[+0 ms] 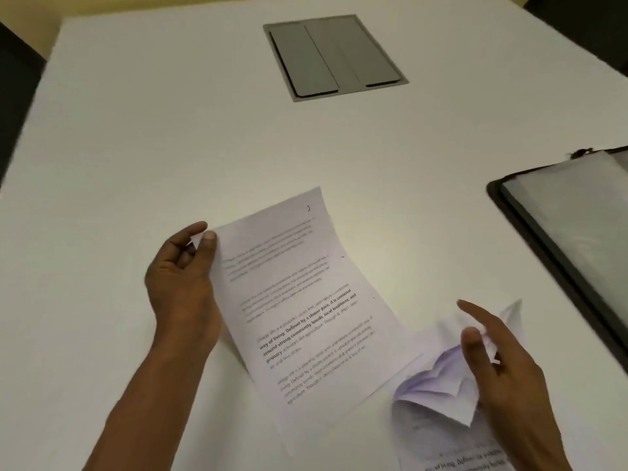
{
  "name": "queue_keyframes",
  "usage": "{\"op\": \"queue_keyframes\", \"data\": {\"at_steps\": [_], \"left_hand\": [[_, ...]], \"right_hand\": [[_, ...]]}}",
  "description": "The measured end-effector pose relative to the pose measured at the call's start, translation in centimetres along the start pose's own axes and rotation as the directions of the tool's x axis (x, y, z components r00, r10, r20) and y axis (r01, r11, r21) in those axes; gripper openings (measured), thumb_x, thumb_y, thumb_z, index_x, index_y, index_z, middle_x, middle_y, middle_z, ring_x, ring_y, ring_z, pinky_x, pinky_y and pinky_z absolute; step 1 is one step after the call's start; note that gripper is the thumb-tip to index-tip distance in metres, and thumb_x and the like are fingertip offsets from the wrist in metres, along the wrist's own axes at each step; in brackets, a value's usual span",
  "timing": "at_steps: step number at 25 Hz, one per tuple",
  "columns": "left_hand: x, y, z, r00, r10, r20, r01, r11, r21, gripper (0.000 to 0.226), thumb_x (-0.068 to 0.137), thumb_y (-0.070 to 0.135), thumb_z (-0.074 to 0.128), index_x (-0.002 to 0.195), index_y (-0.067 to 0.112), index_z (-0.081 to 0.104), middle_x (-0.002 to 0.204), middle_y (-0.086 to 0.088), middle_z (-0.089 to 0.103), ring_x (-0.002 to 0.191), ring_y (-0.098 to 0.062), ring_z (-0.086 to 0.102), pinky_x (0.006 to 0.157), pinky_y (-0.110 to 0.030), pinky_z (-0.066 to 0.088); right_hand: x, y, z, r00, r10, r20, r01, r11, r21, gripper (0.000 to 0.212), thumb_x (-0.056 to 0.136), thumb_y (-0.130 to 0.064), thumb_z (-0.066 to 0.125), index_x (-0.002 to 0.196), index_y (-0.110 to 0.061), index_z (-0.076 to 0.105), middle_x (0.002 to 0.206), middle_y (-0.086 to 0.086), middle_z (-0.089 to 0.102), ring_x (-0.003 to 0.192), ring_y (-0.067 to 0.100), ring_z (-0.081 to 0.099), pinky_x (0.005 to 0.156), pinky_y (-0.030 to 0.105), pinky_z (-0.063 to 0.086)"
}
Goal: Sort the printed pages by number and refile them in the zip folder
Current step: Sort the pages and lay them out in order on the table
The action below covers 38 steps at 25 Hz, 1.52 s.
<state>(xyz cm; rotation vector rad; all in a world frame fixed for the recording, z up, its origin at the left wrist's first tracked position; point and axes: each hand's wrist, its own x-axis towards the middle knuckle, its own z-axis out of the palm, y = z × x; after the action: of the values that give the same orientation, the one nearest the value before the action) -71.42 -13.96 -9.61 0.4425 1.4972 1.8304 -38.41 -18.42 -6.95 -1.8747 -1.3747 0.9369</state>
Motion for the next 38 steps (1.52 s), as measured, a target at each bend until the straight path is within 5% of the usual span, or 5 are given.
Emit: {"op": "queue_keyframes", "data": {"at_steps": [8, 15, 25, 29, 38], "left_hand": [[5.2, 2.6, -3.0, 0.998, -0.014, -0.054, 0.015, 1.000, 0.007, 0.019, 0.091, 0.011, 0.070, 0.106, 0.021, 0.073, 0.084, 0.004, 0.070, 0.087, -0.016, 0.064, 0.090, -0.037, 0.052], [10.8, 6.7, -7.1, 0.999, 0.043, 0.004, -0.043, 0.997, 0.056, 0.016, 0.091, 0.008, 0.069, 0.104, 0.015, 0.072, 0.094, -0.008, 0.074, 0.086, -0.018, 0.069, 0.078, -0.031, 0.058], [25.3, 9.3, -14.6, 0.998, 0.027, -0.056, -0.015, 0.977, 0.212, 0.023, 0.088, 0.017, 0.075, 0.109, 0.024, 0.071, 0.097, 0.002, 0.073, 0.094, -0.011, 0.068, 0.093, -0.035, 0.055], [29.5, 8.6, -18.0, 0.992, 0.117, -0.053, -0.078, 0.881, 0.466, 0.048, 0.088, 0.022, 0.075, 0.133, 0.028, 0.058, 0.130, 0.005, 0.063, 0.120, -0.010, 0.058, 0.107, -0.038, 0.047], [28.3, 5.5, -27.2, 0.941, 0.253, 0.223, -0.304, 0.350, 0.886, 0.055, 0.093, 0.034, 0.066, 0.141, 0.010, 0.053, 0.154, -0.006, 0.041, 0.145, -0.021, 0.032, 0.119, -0.036, 0.023]], "right_hand": [[1.3, -2.0, 1.8, 0.992, 0.114, 0.058, -0.121, 0.984, 0.130, 0.098, 0.045, -0.097, 0.062, 0.134, -0.059, 0.048, 0.052, -0.004, 0.055, 0.040, 0.017, 0.050, 0.045, 0.008, 0.039], [3.6, -8.9, 16.1, 0.973, -0.140, 0.185, 0.145, 0.989, -0.013, 0.079, 0.068, -0.051, 0.074, 0.141, -0.042, 0.045, 0.119, -0.018, 0.062, 0.105, 0.012, 0.060, 0.086, 0.021, 0.046], [6.3, -16.8, 32.9, 0.812, -0.487, 0.321, 0.516, 0.857, -0.007, 0.064, 0.081, -0.031, 0.080, 0.134, -0.041, 0.045, 0.117, -0.014, 0.055, 0.101, 0.003, 0.059, 0.083, 0.033, 0.048], [5.7, -17.0, 38.4, 0.627, -0.688, 0.367, 0.770, 0.620, -0.152, 0.026, 0.083, -0.041, 0.069, 0.108, -0.035, 0.071, 0.136, -0.001, 0.053, 0.122, 0.025, 0.053, 0.098, 0.047, 0.043], [6.6, -20.0, 42.5, 0.559, -0.613, 0.558, 0.828, 0.441, -0.346, 0.062, 0.090, -0.069, 0.041, 0.144, -0.038, 0.048, 0.155, -0.014, 0.039, 0.139, 0.022, 0.031, 0.111, 0.042, 0.024]]}}
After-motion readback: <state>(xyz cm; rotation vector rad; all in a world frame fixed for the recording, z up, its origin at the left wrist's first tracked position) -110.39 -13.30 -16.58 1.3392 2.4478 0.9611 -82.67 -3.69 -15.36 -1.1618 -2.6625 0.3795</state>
